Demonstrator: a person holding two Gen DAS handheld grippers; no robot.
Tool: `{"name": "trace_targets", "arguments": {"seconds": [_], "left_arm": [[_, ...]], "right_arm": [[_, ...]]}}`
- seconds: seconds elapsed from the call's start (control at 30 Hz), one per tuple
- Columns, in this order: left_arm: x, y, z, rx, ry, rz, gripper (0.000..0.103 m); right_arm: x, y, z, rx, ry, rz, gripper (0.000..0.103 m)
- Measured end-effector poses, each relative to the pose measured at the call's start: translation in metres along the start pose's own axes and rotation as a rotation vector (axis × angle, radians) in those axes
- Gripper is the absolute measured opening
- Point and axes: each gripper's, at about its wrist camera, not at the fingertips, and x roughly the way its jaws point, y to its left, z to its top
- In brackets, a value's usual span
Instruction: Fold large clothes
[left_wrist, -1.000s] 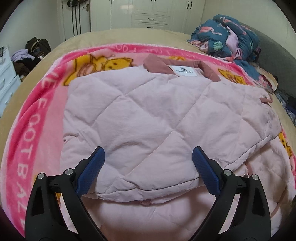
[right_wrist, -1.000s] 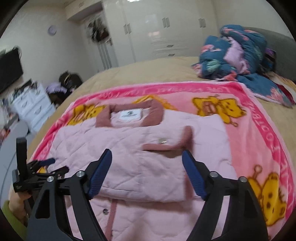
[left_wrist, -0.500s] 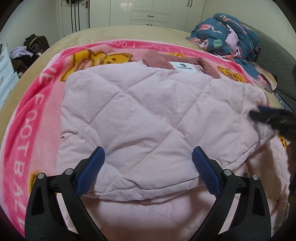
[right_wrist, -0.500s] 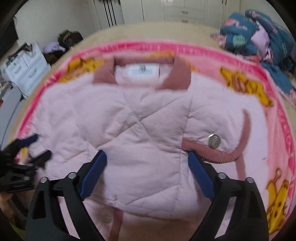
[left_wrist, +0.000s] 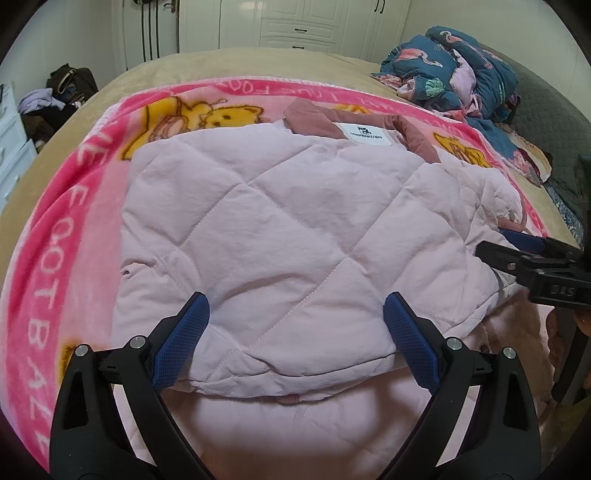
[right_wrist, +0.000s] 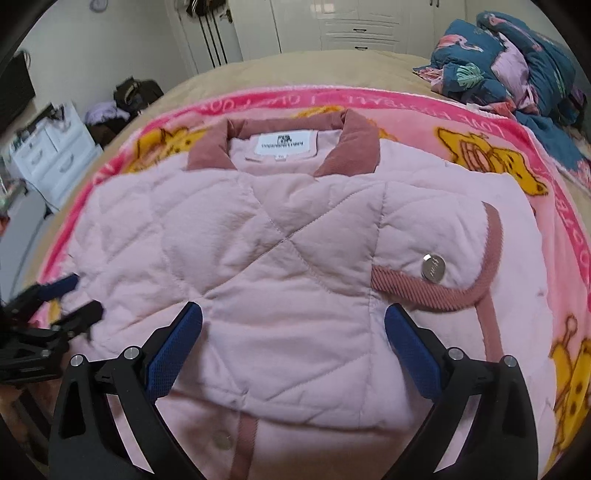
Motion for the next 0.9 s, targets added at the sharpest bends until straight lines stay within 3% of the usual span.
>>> {"name": "trace_targets", "arguments": {"seconds": [0.9], "left_arm": [[-0.039,-0.041,0.004,0.037,0.031,-0.082,0.094]], "right_arm": [[-0.086,-0.028,-0.025,0.103,-0.098,-0.003,0.099]]}}
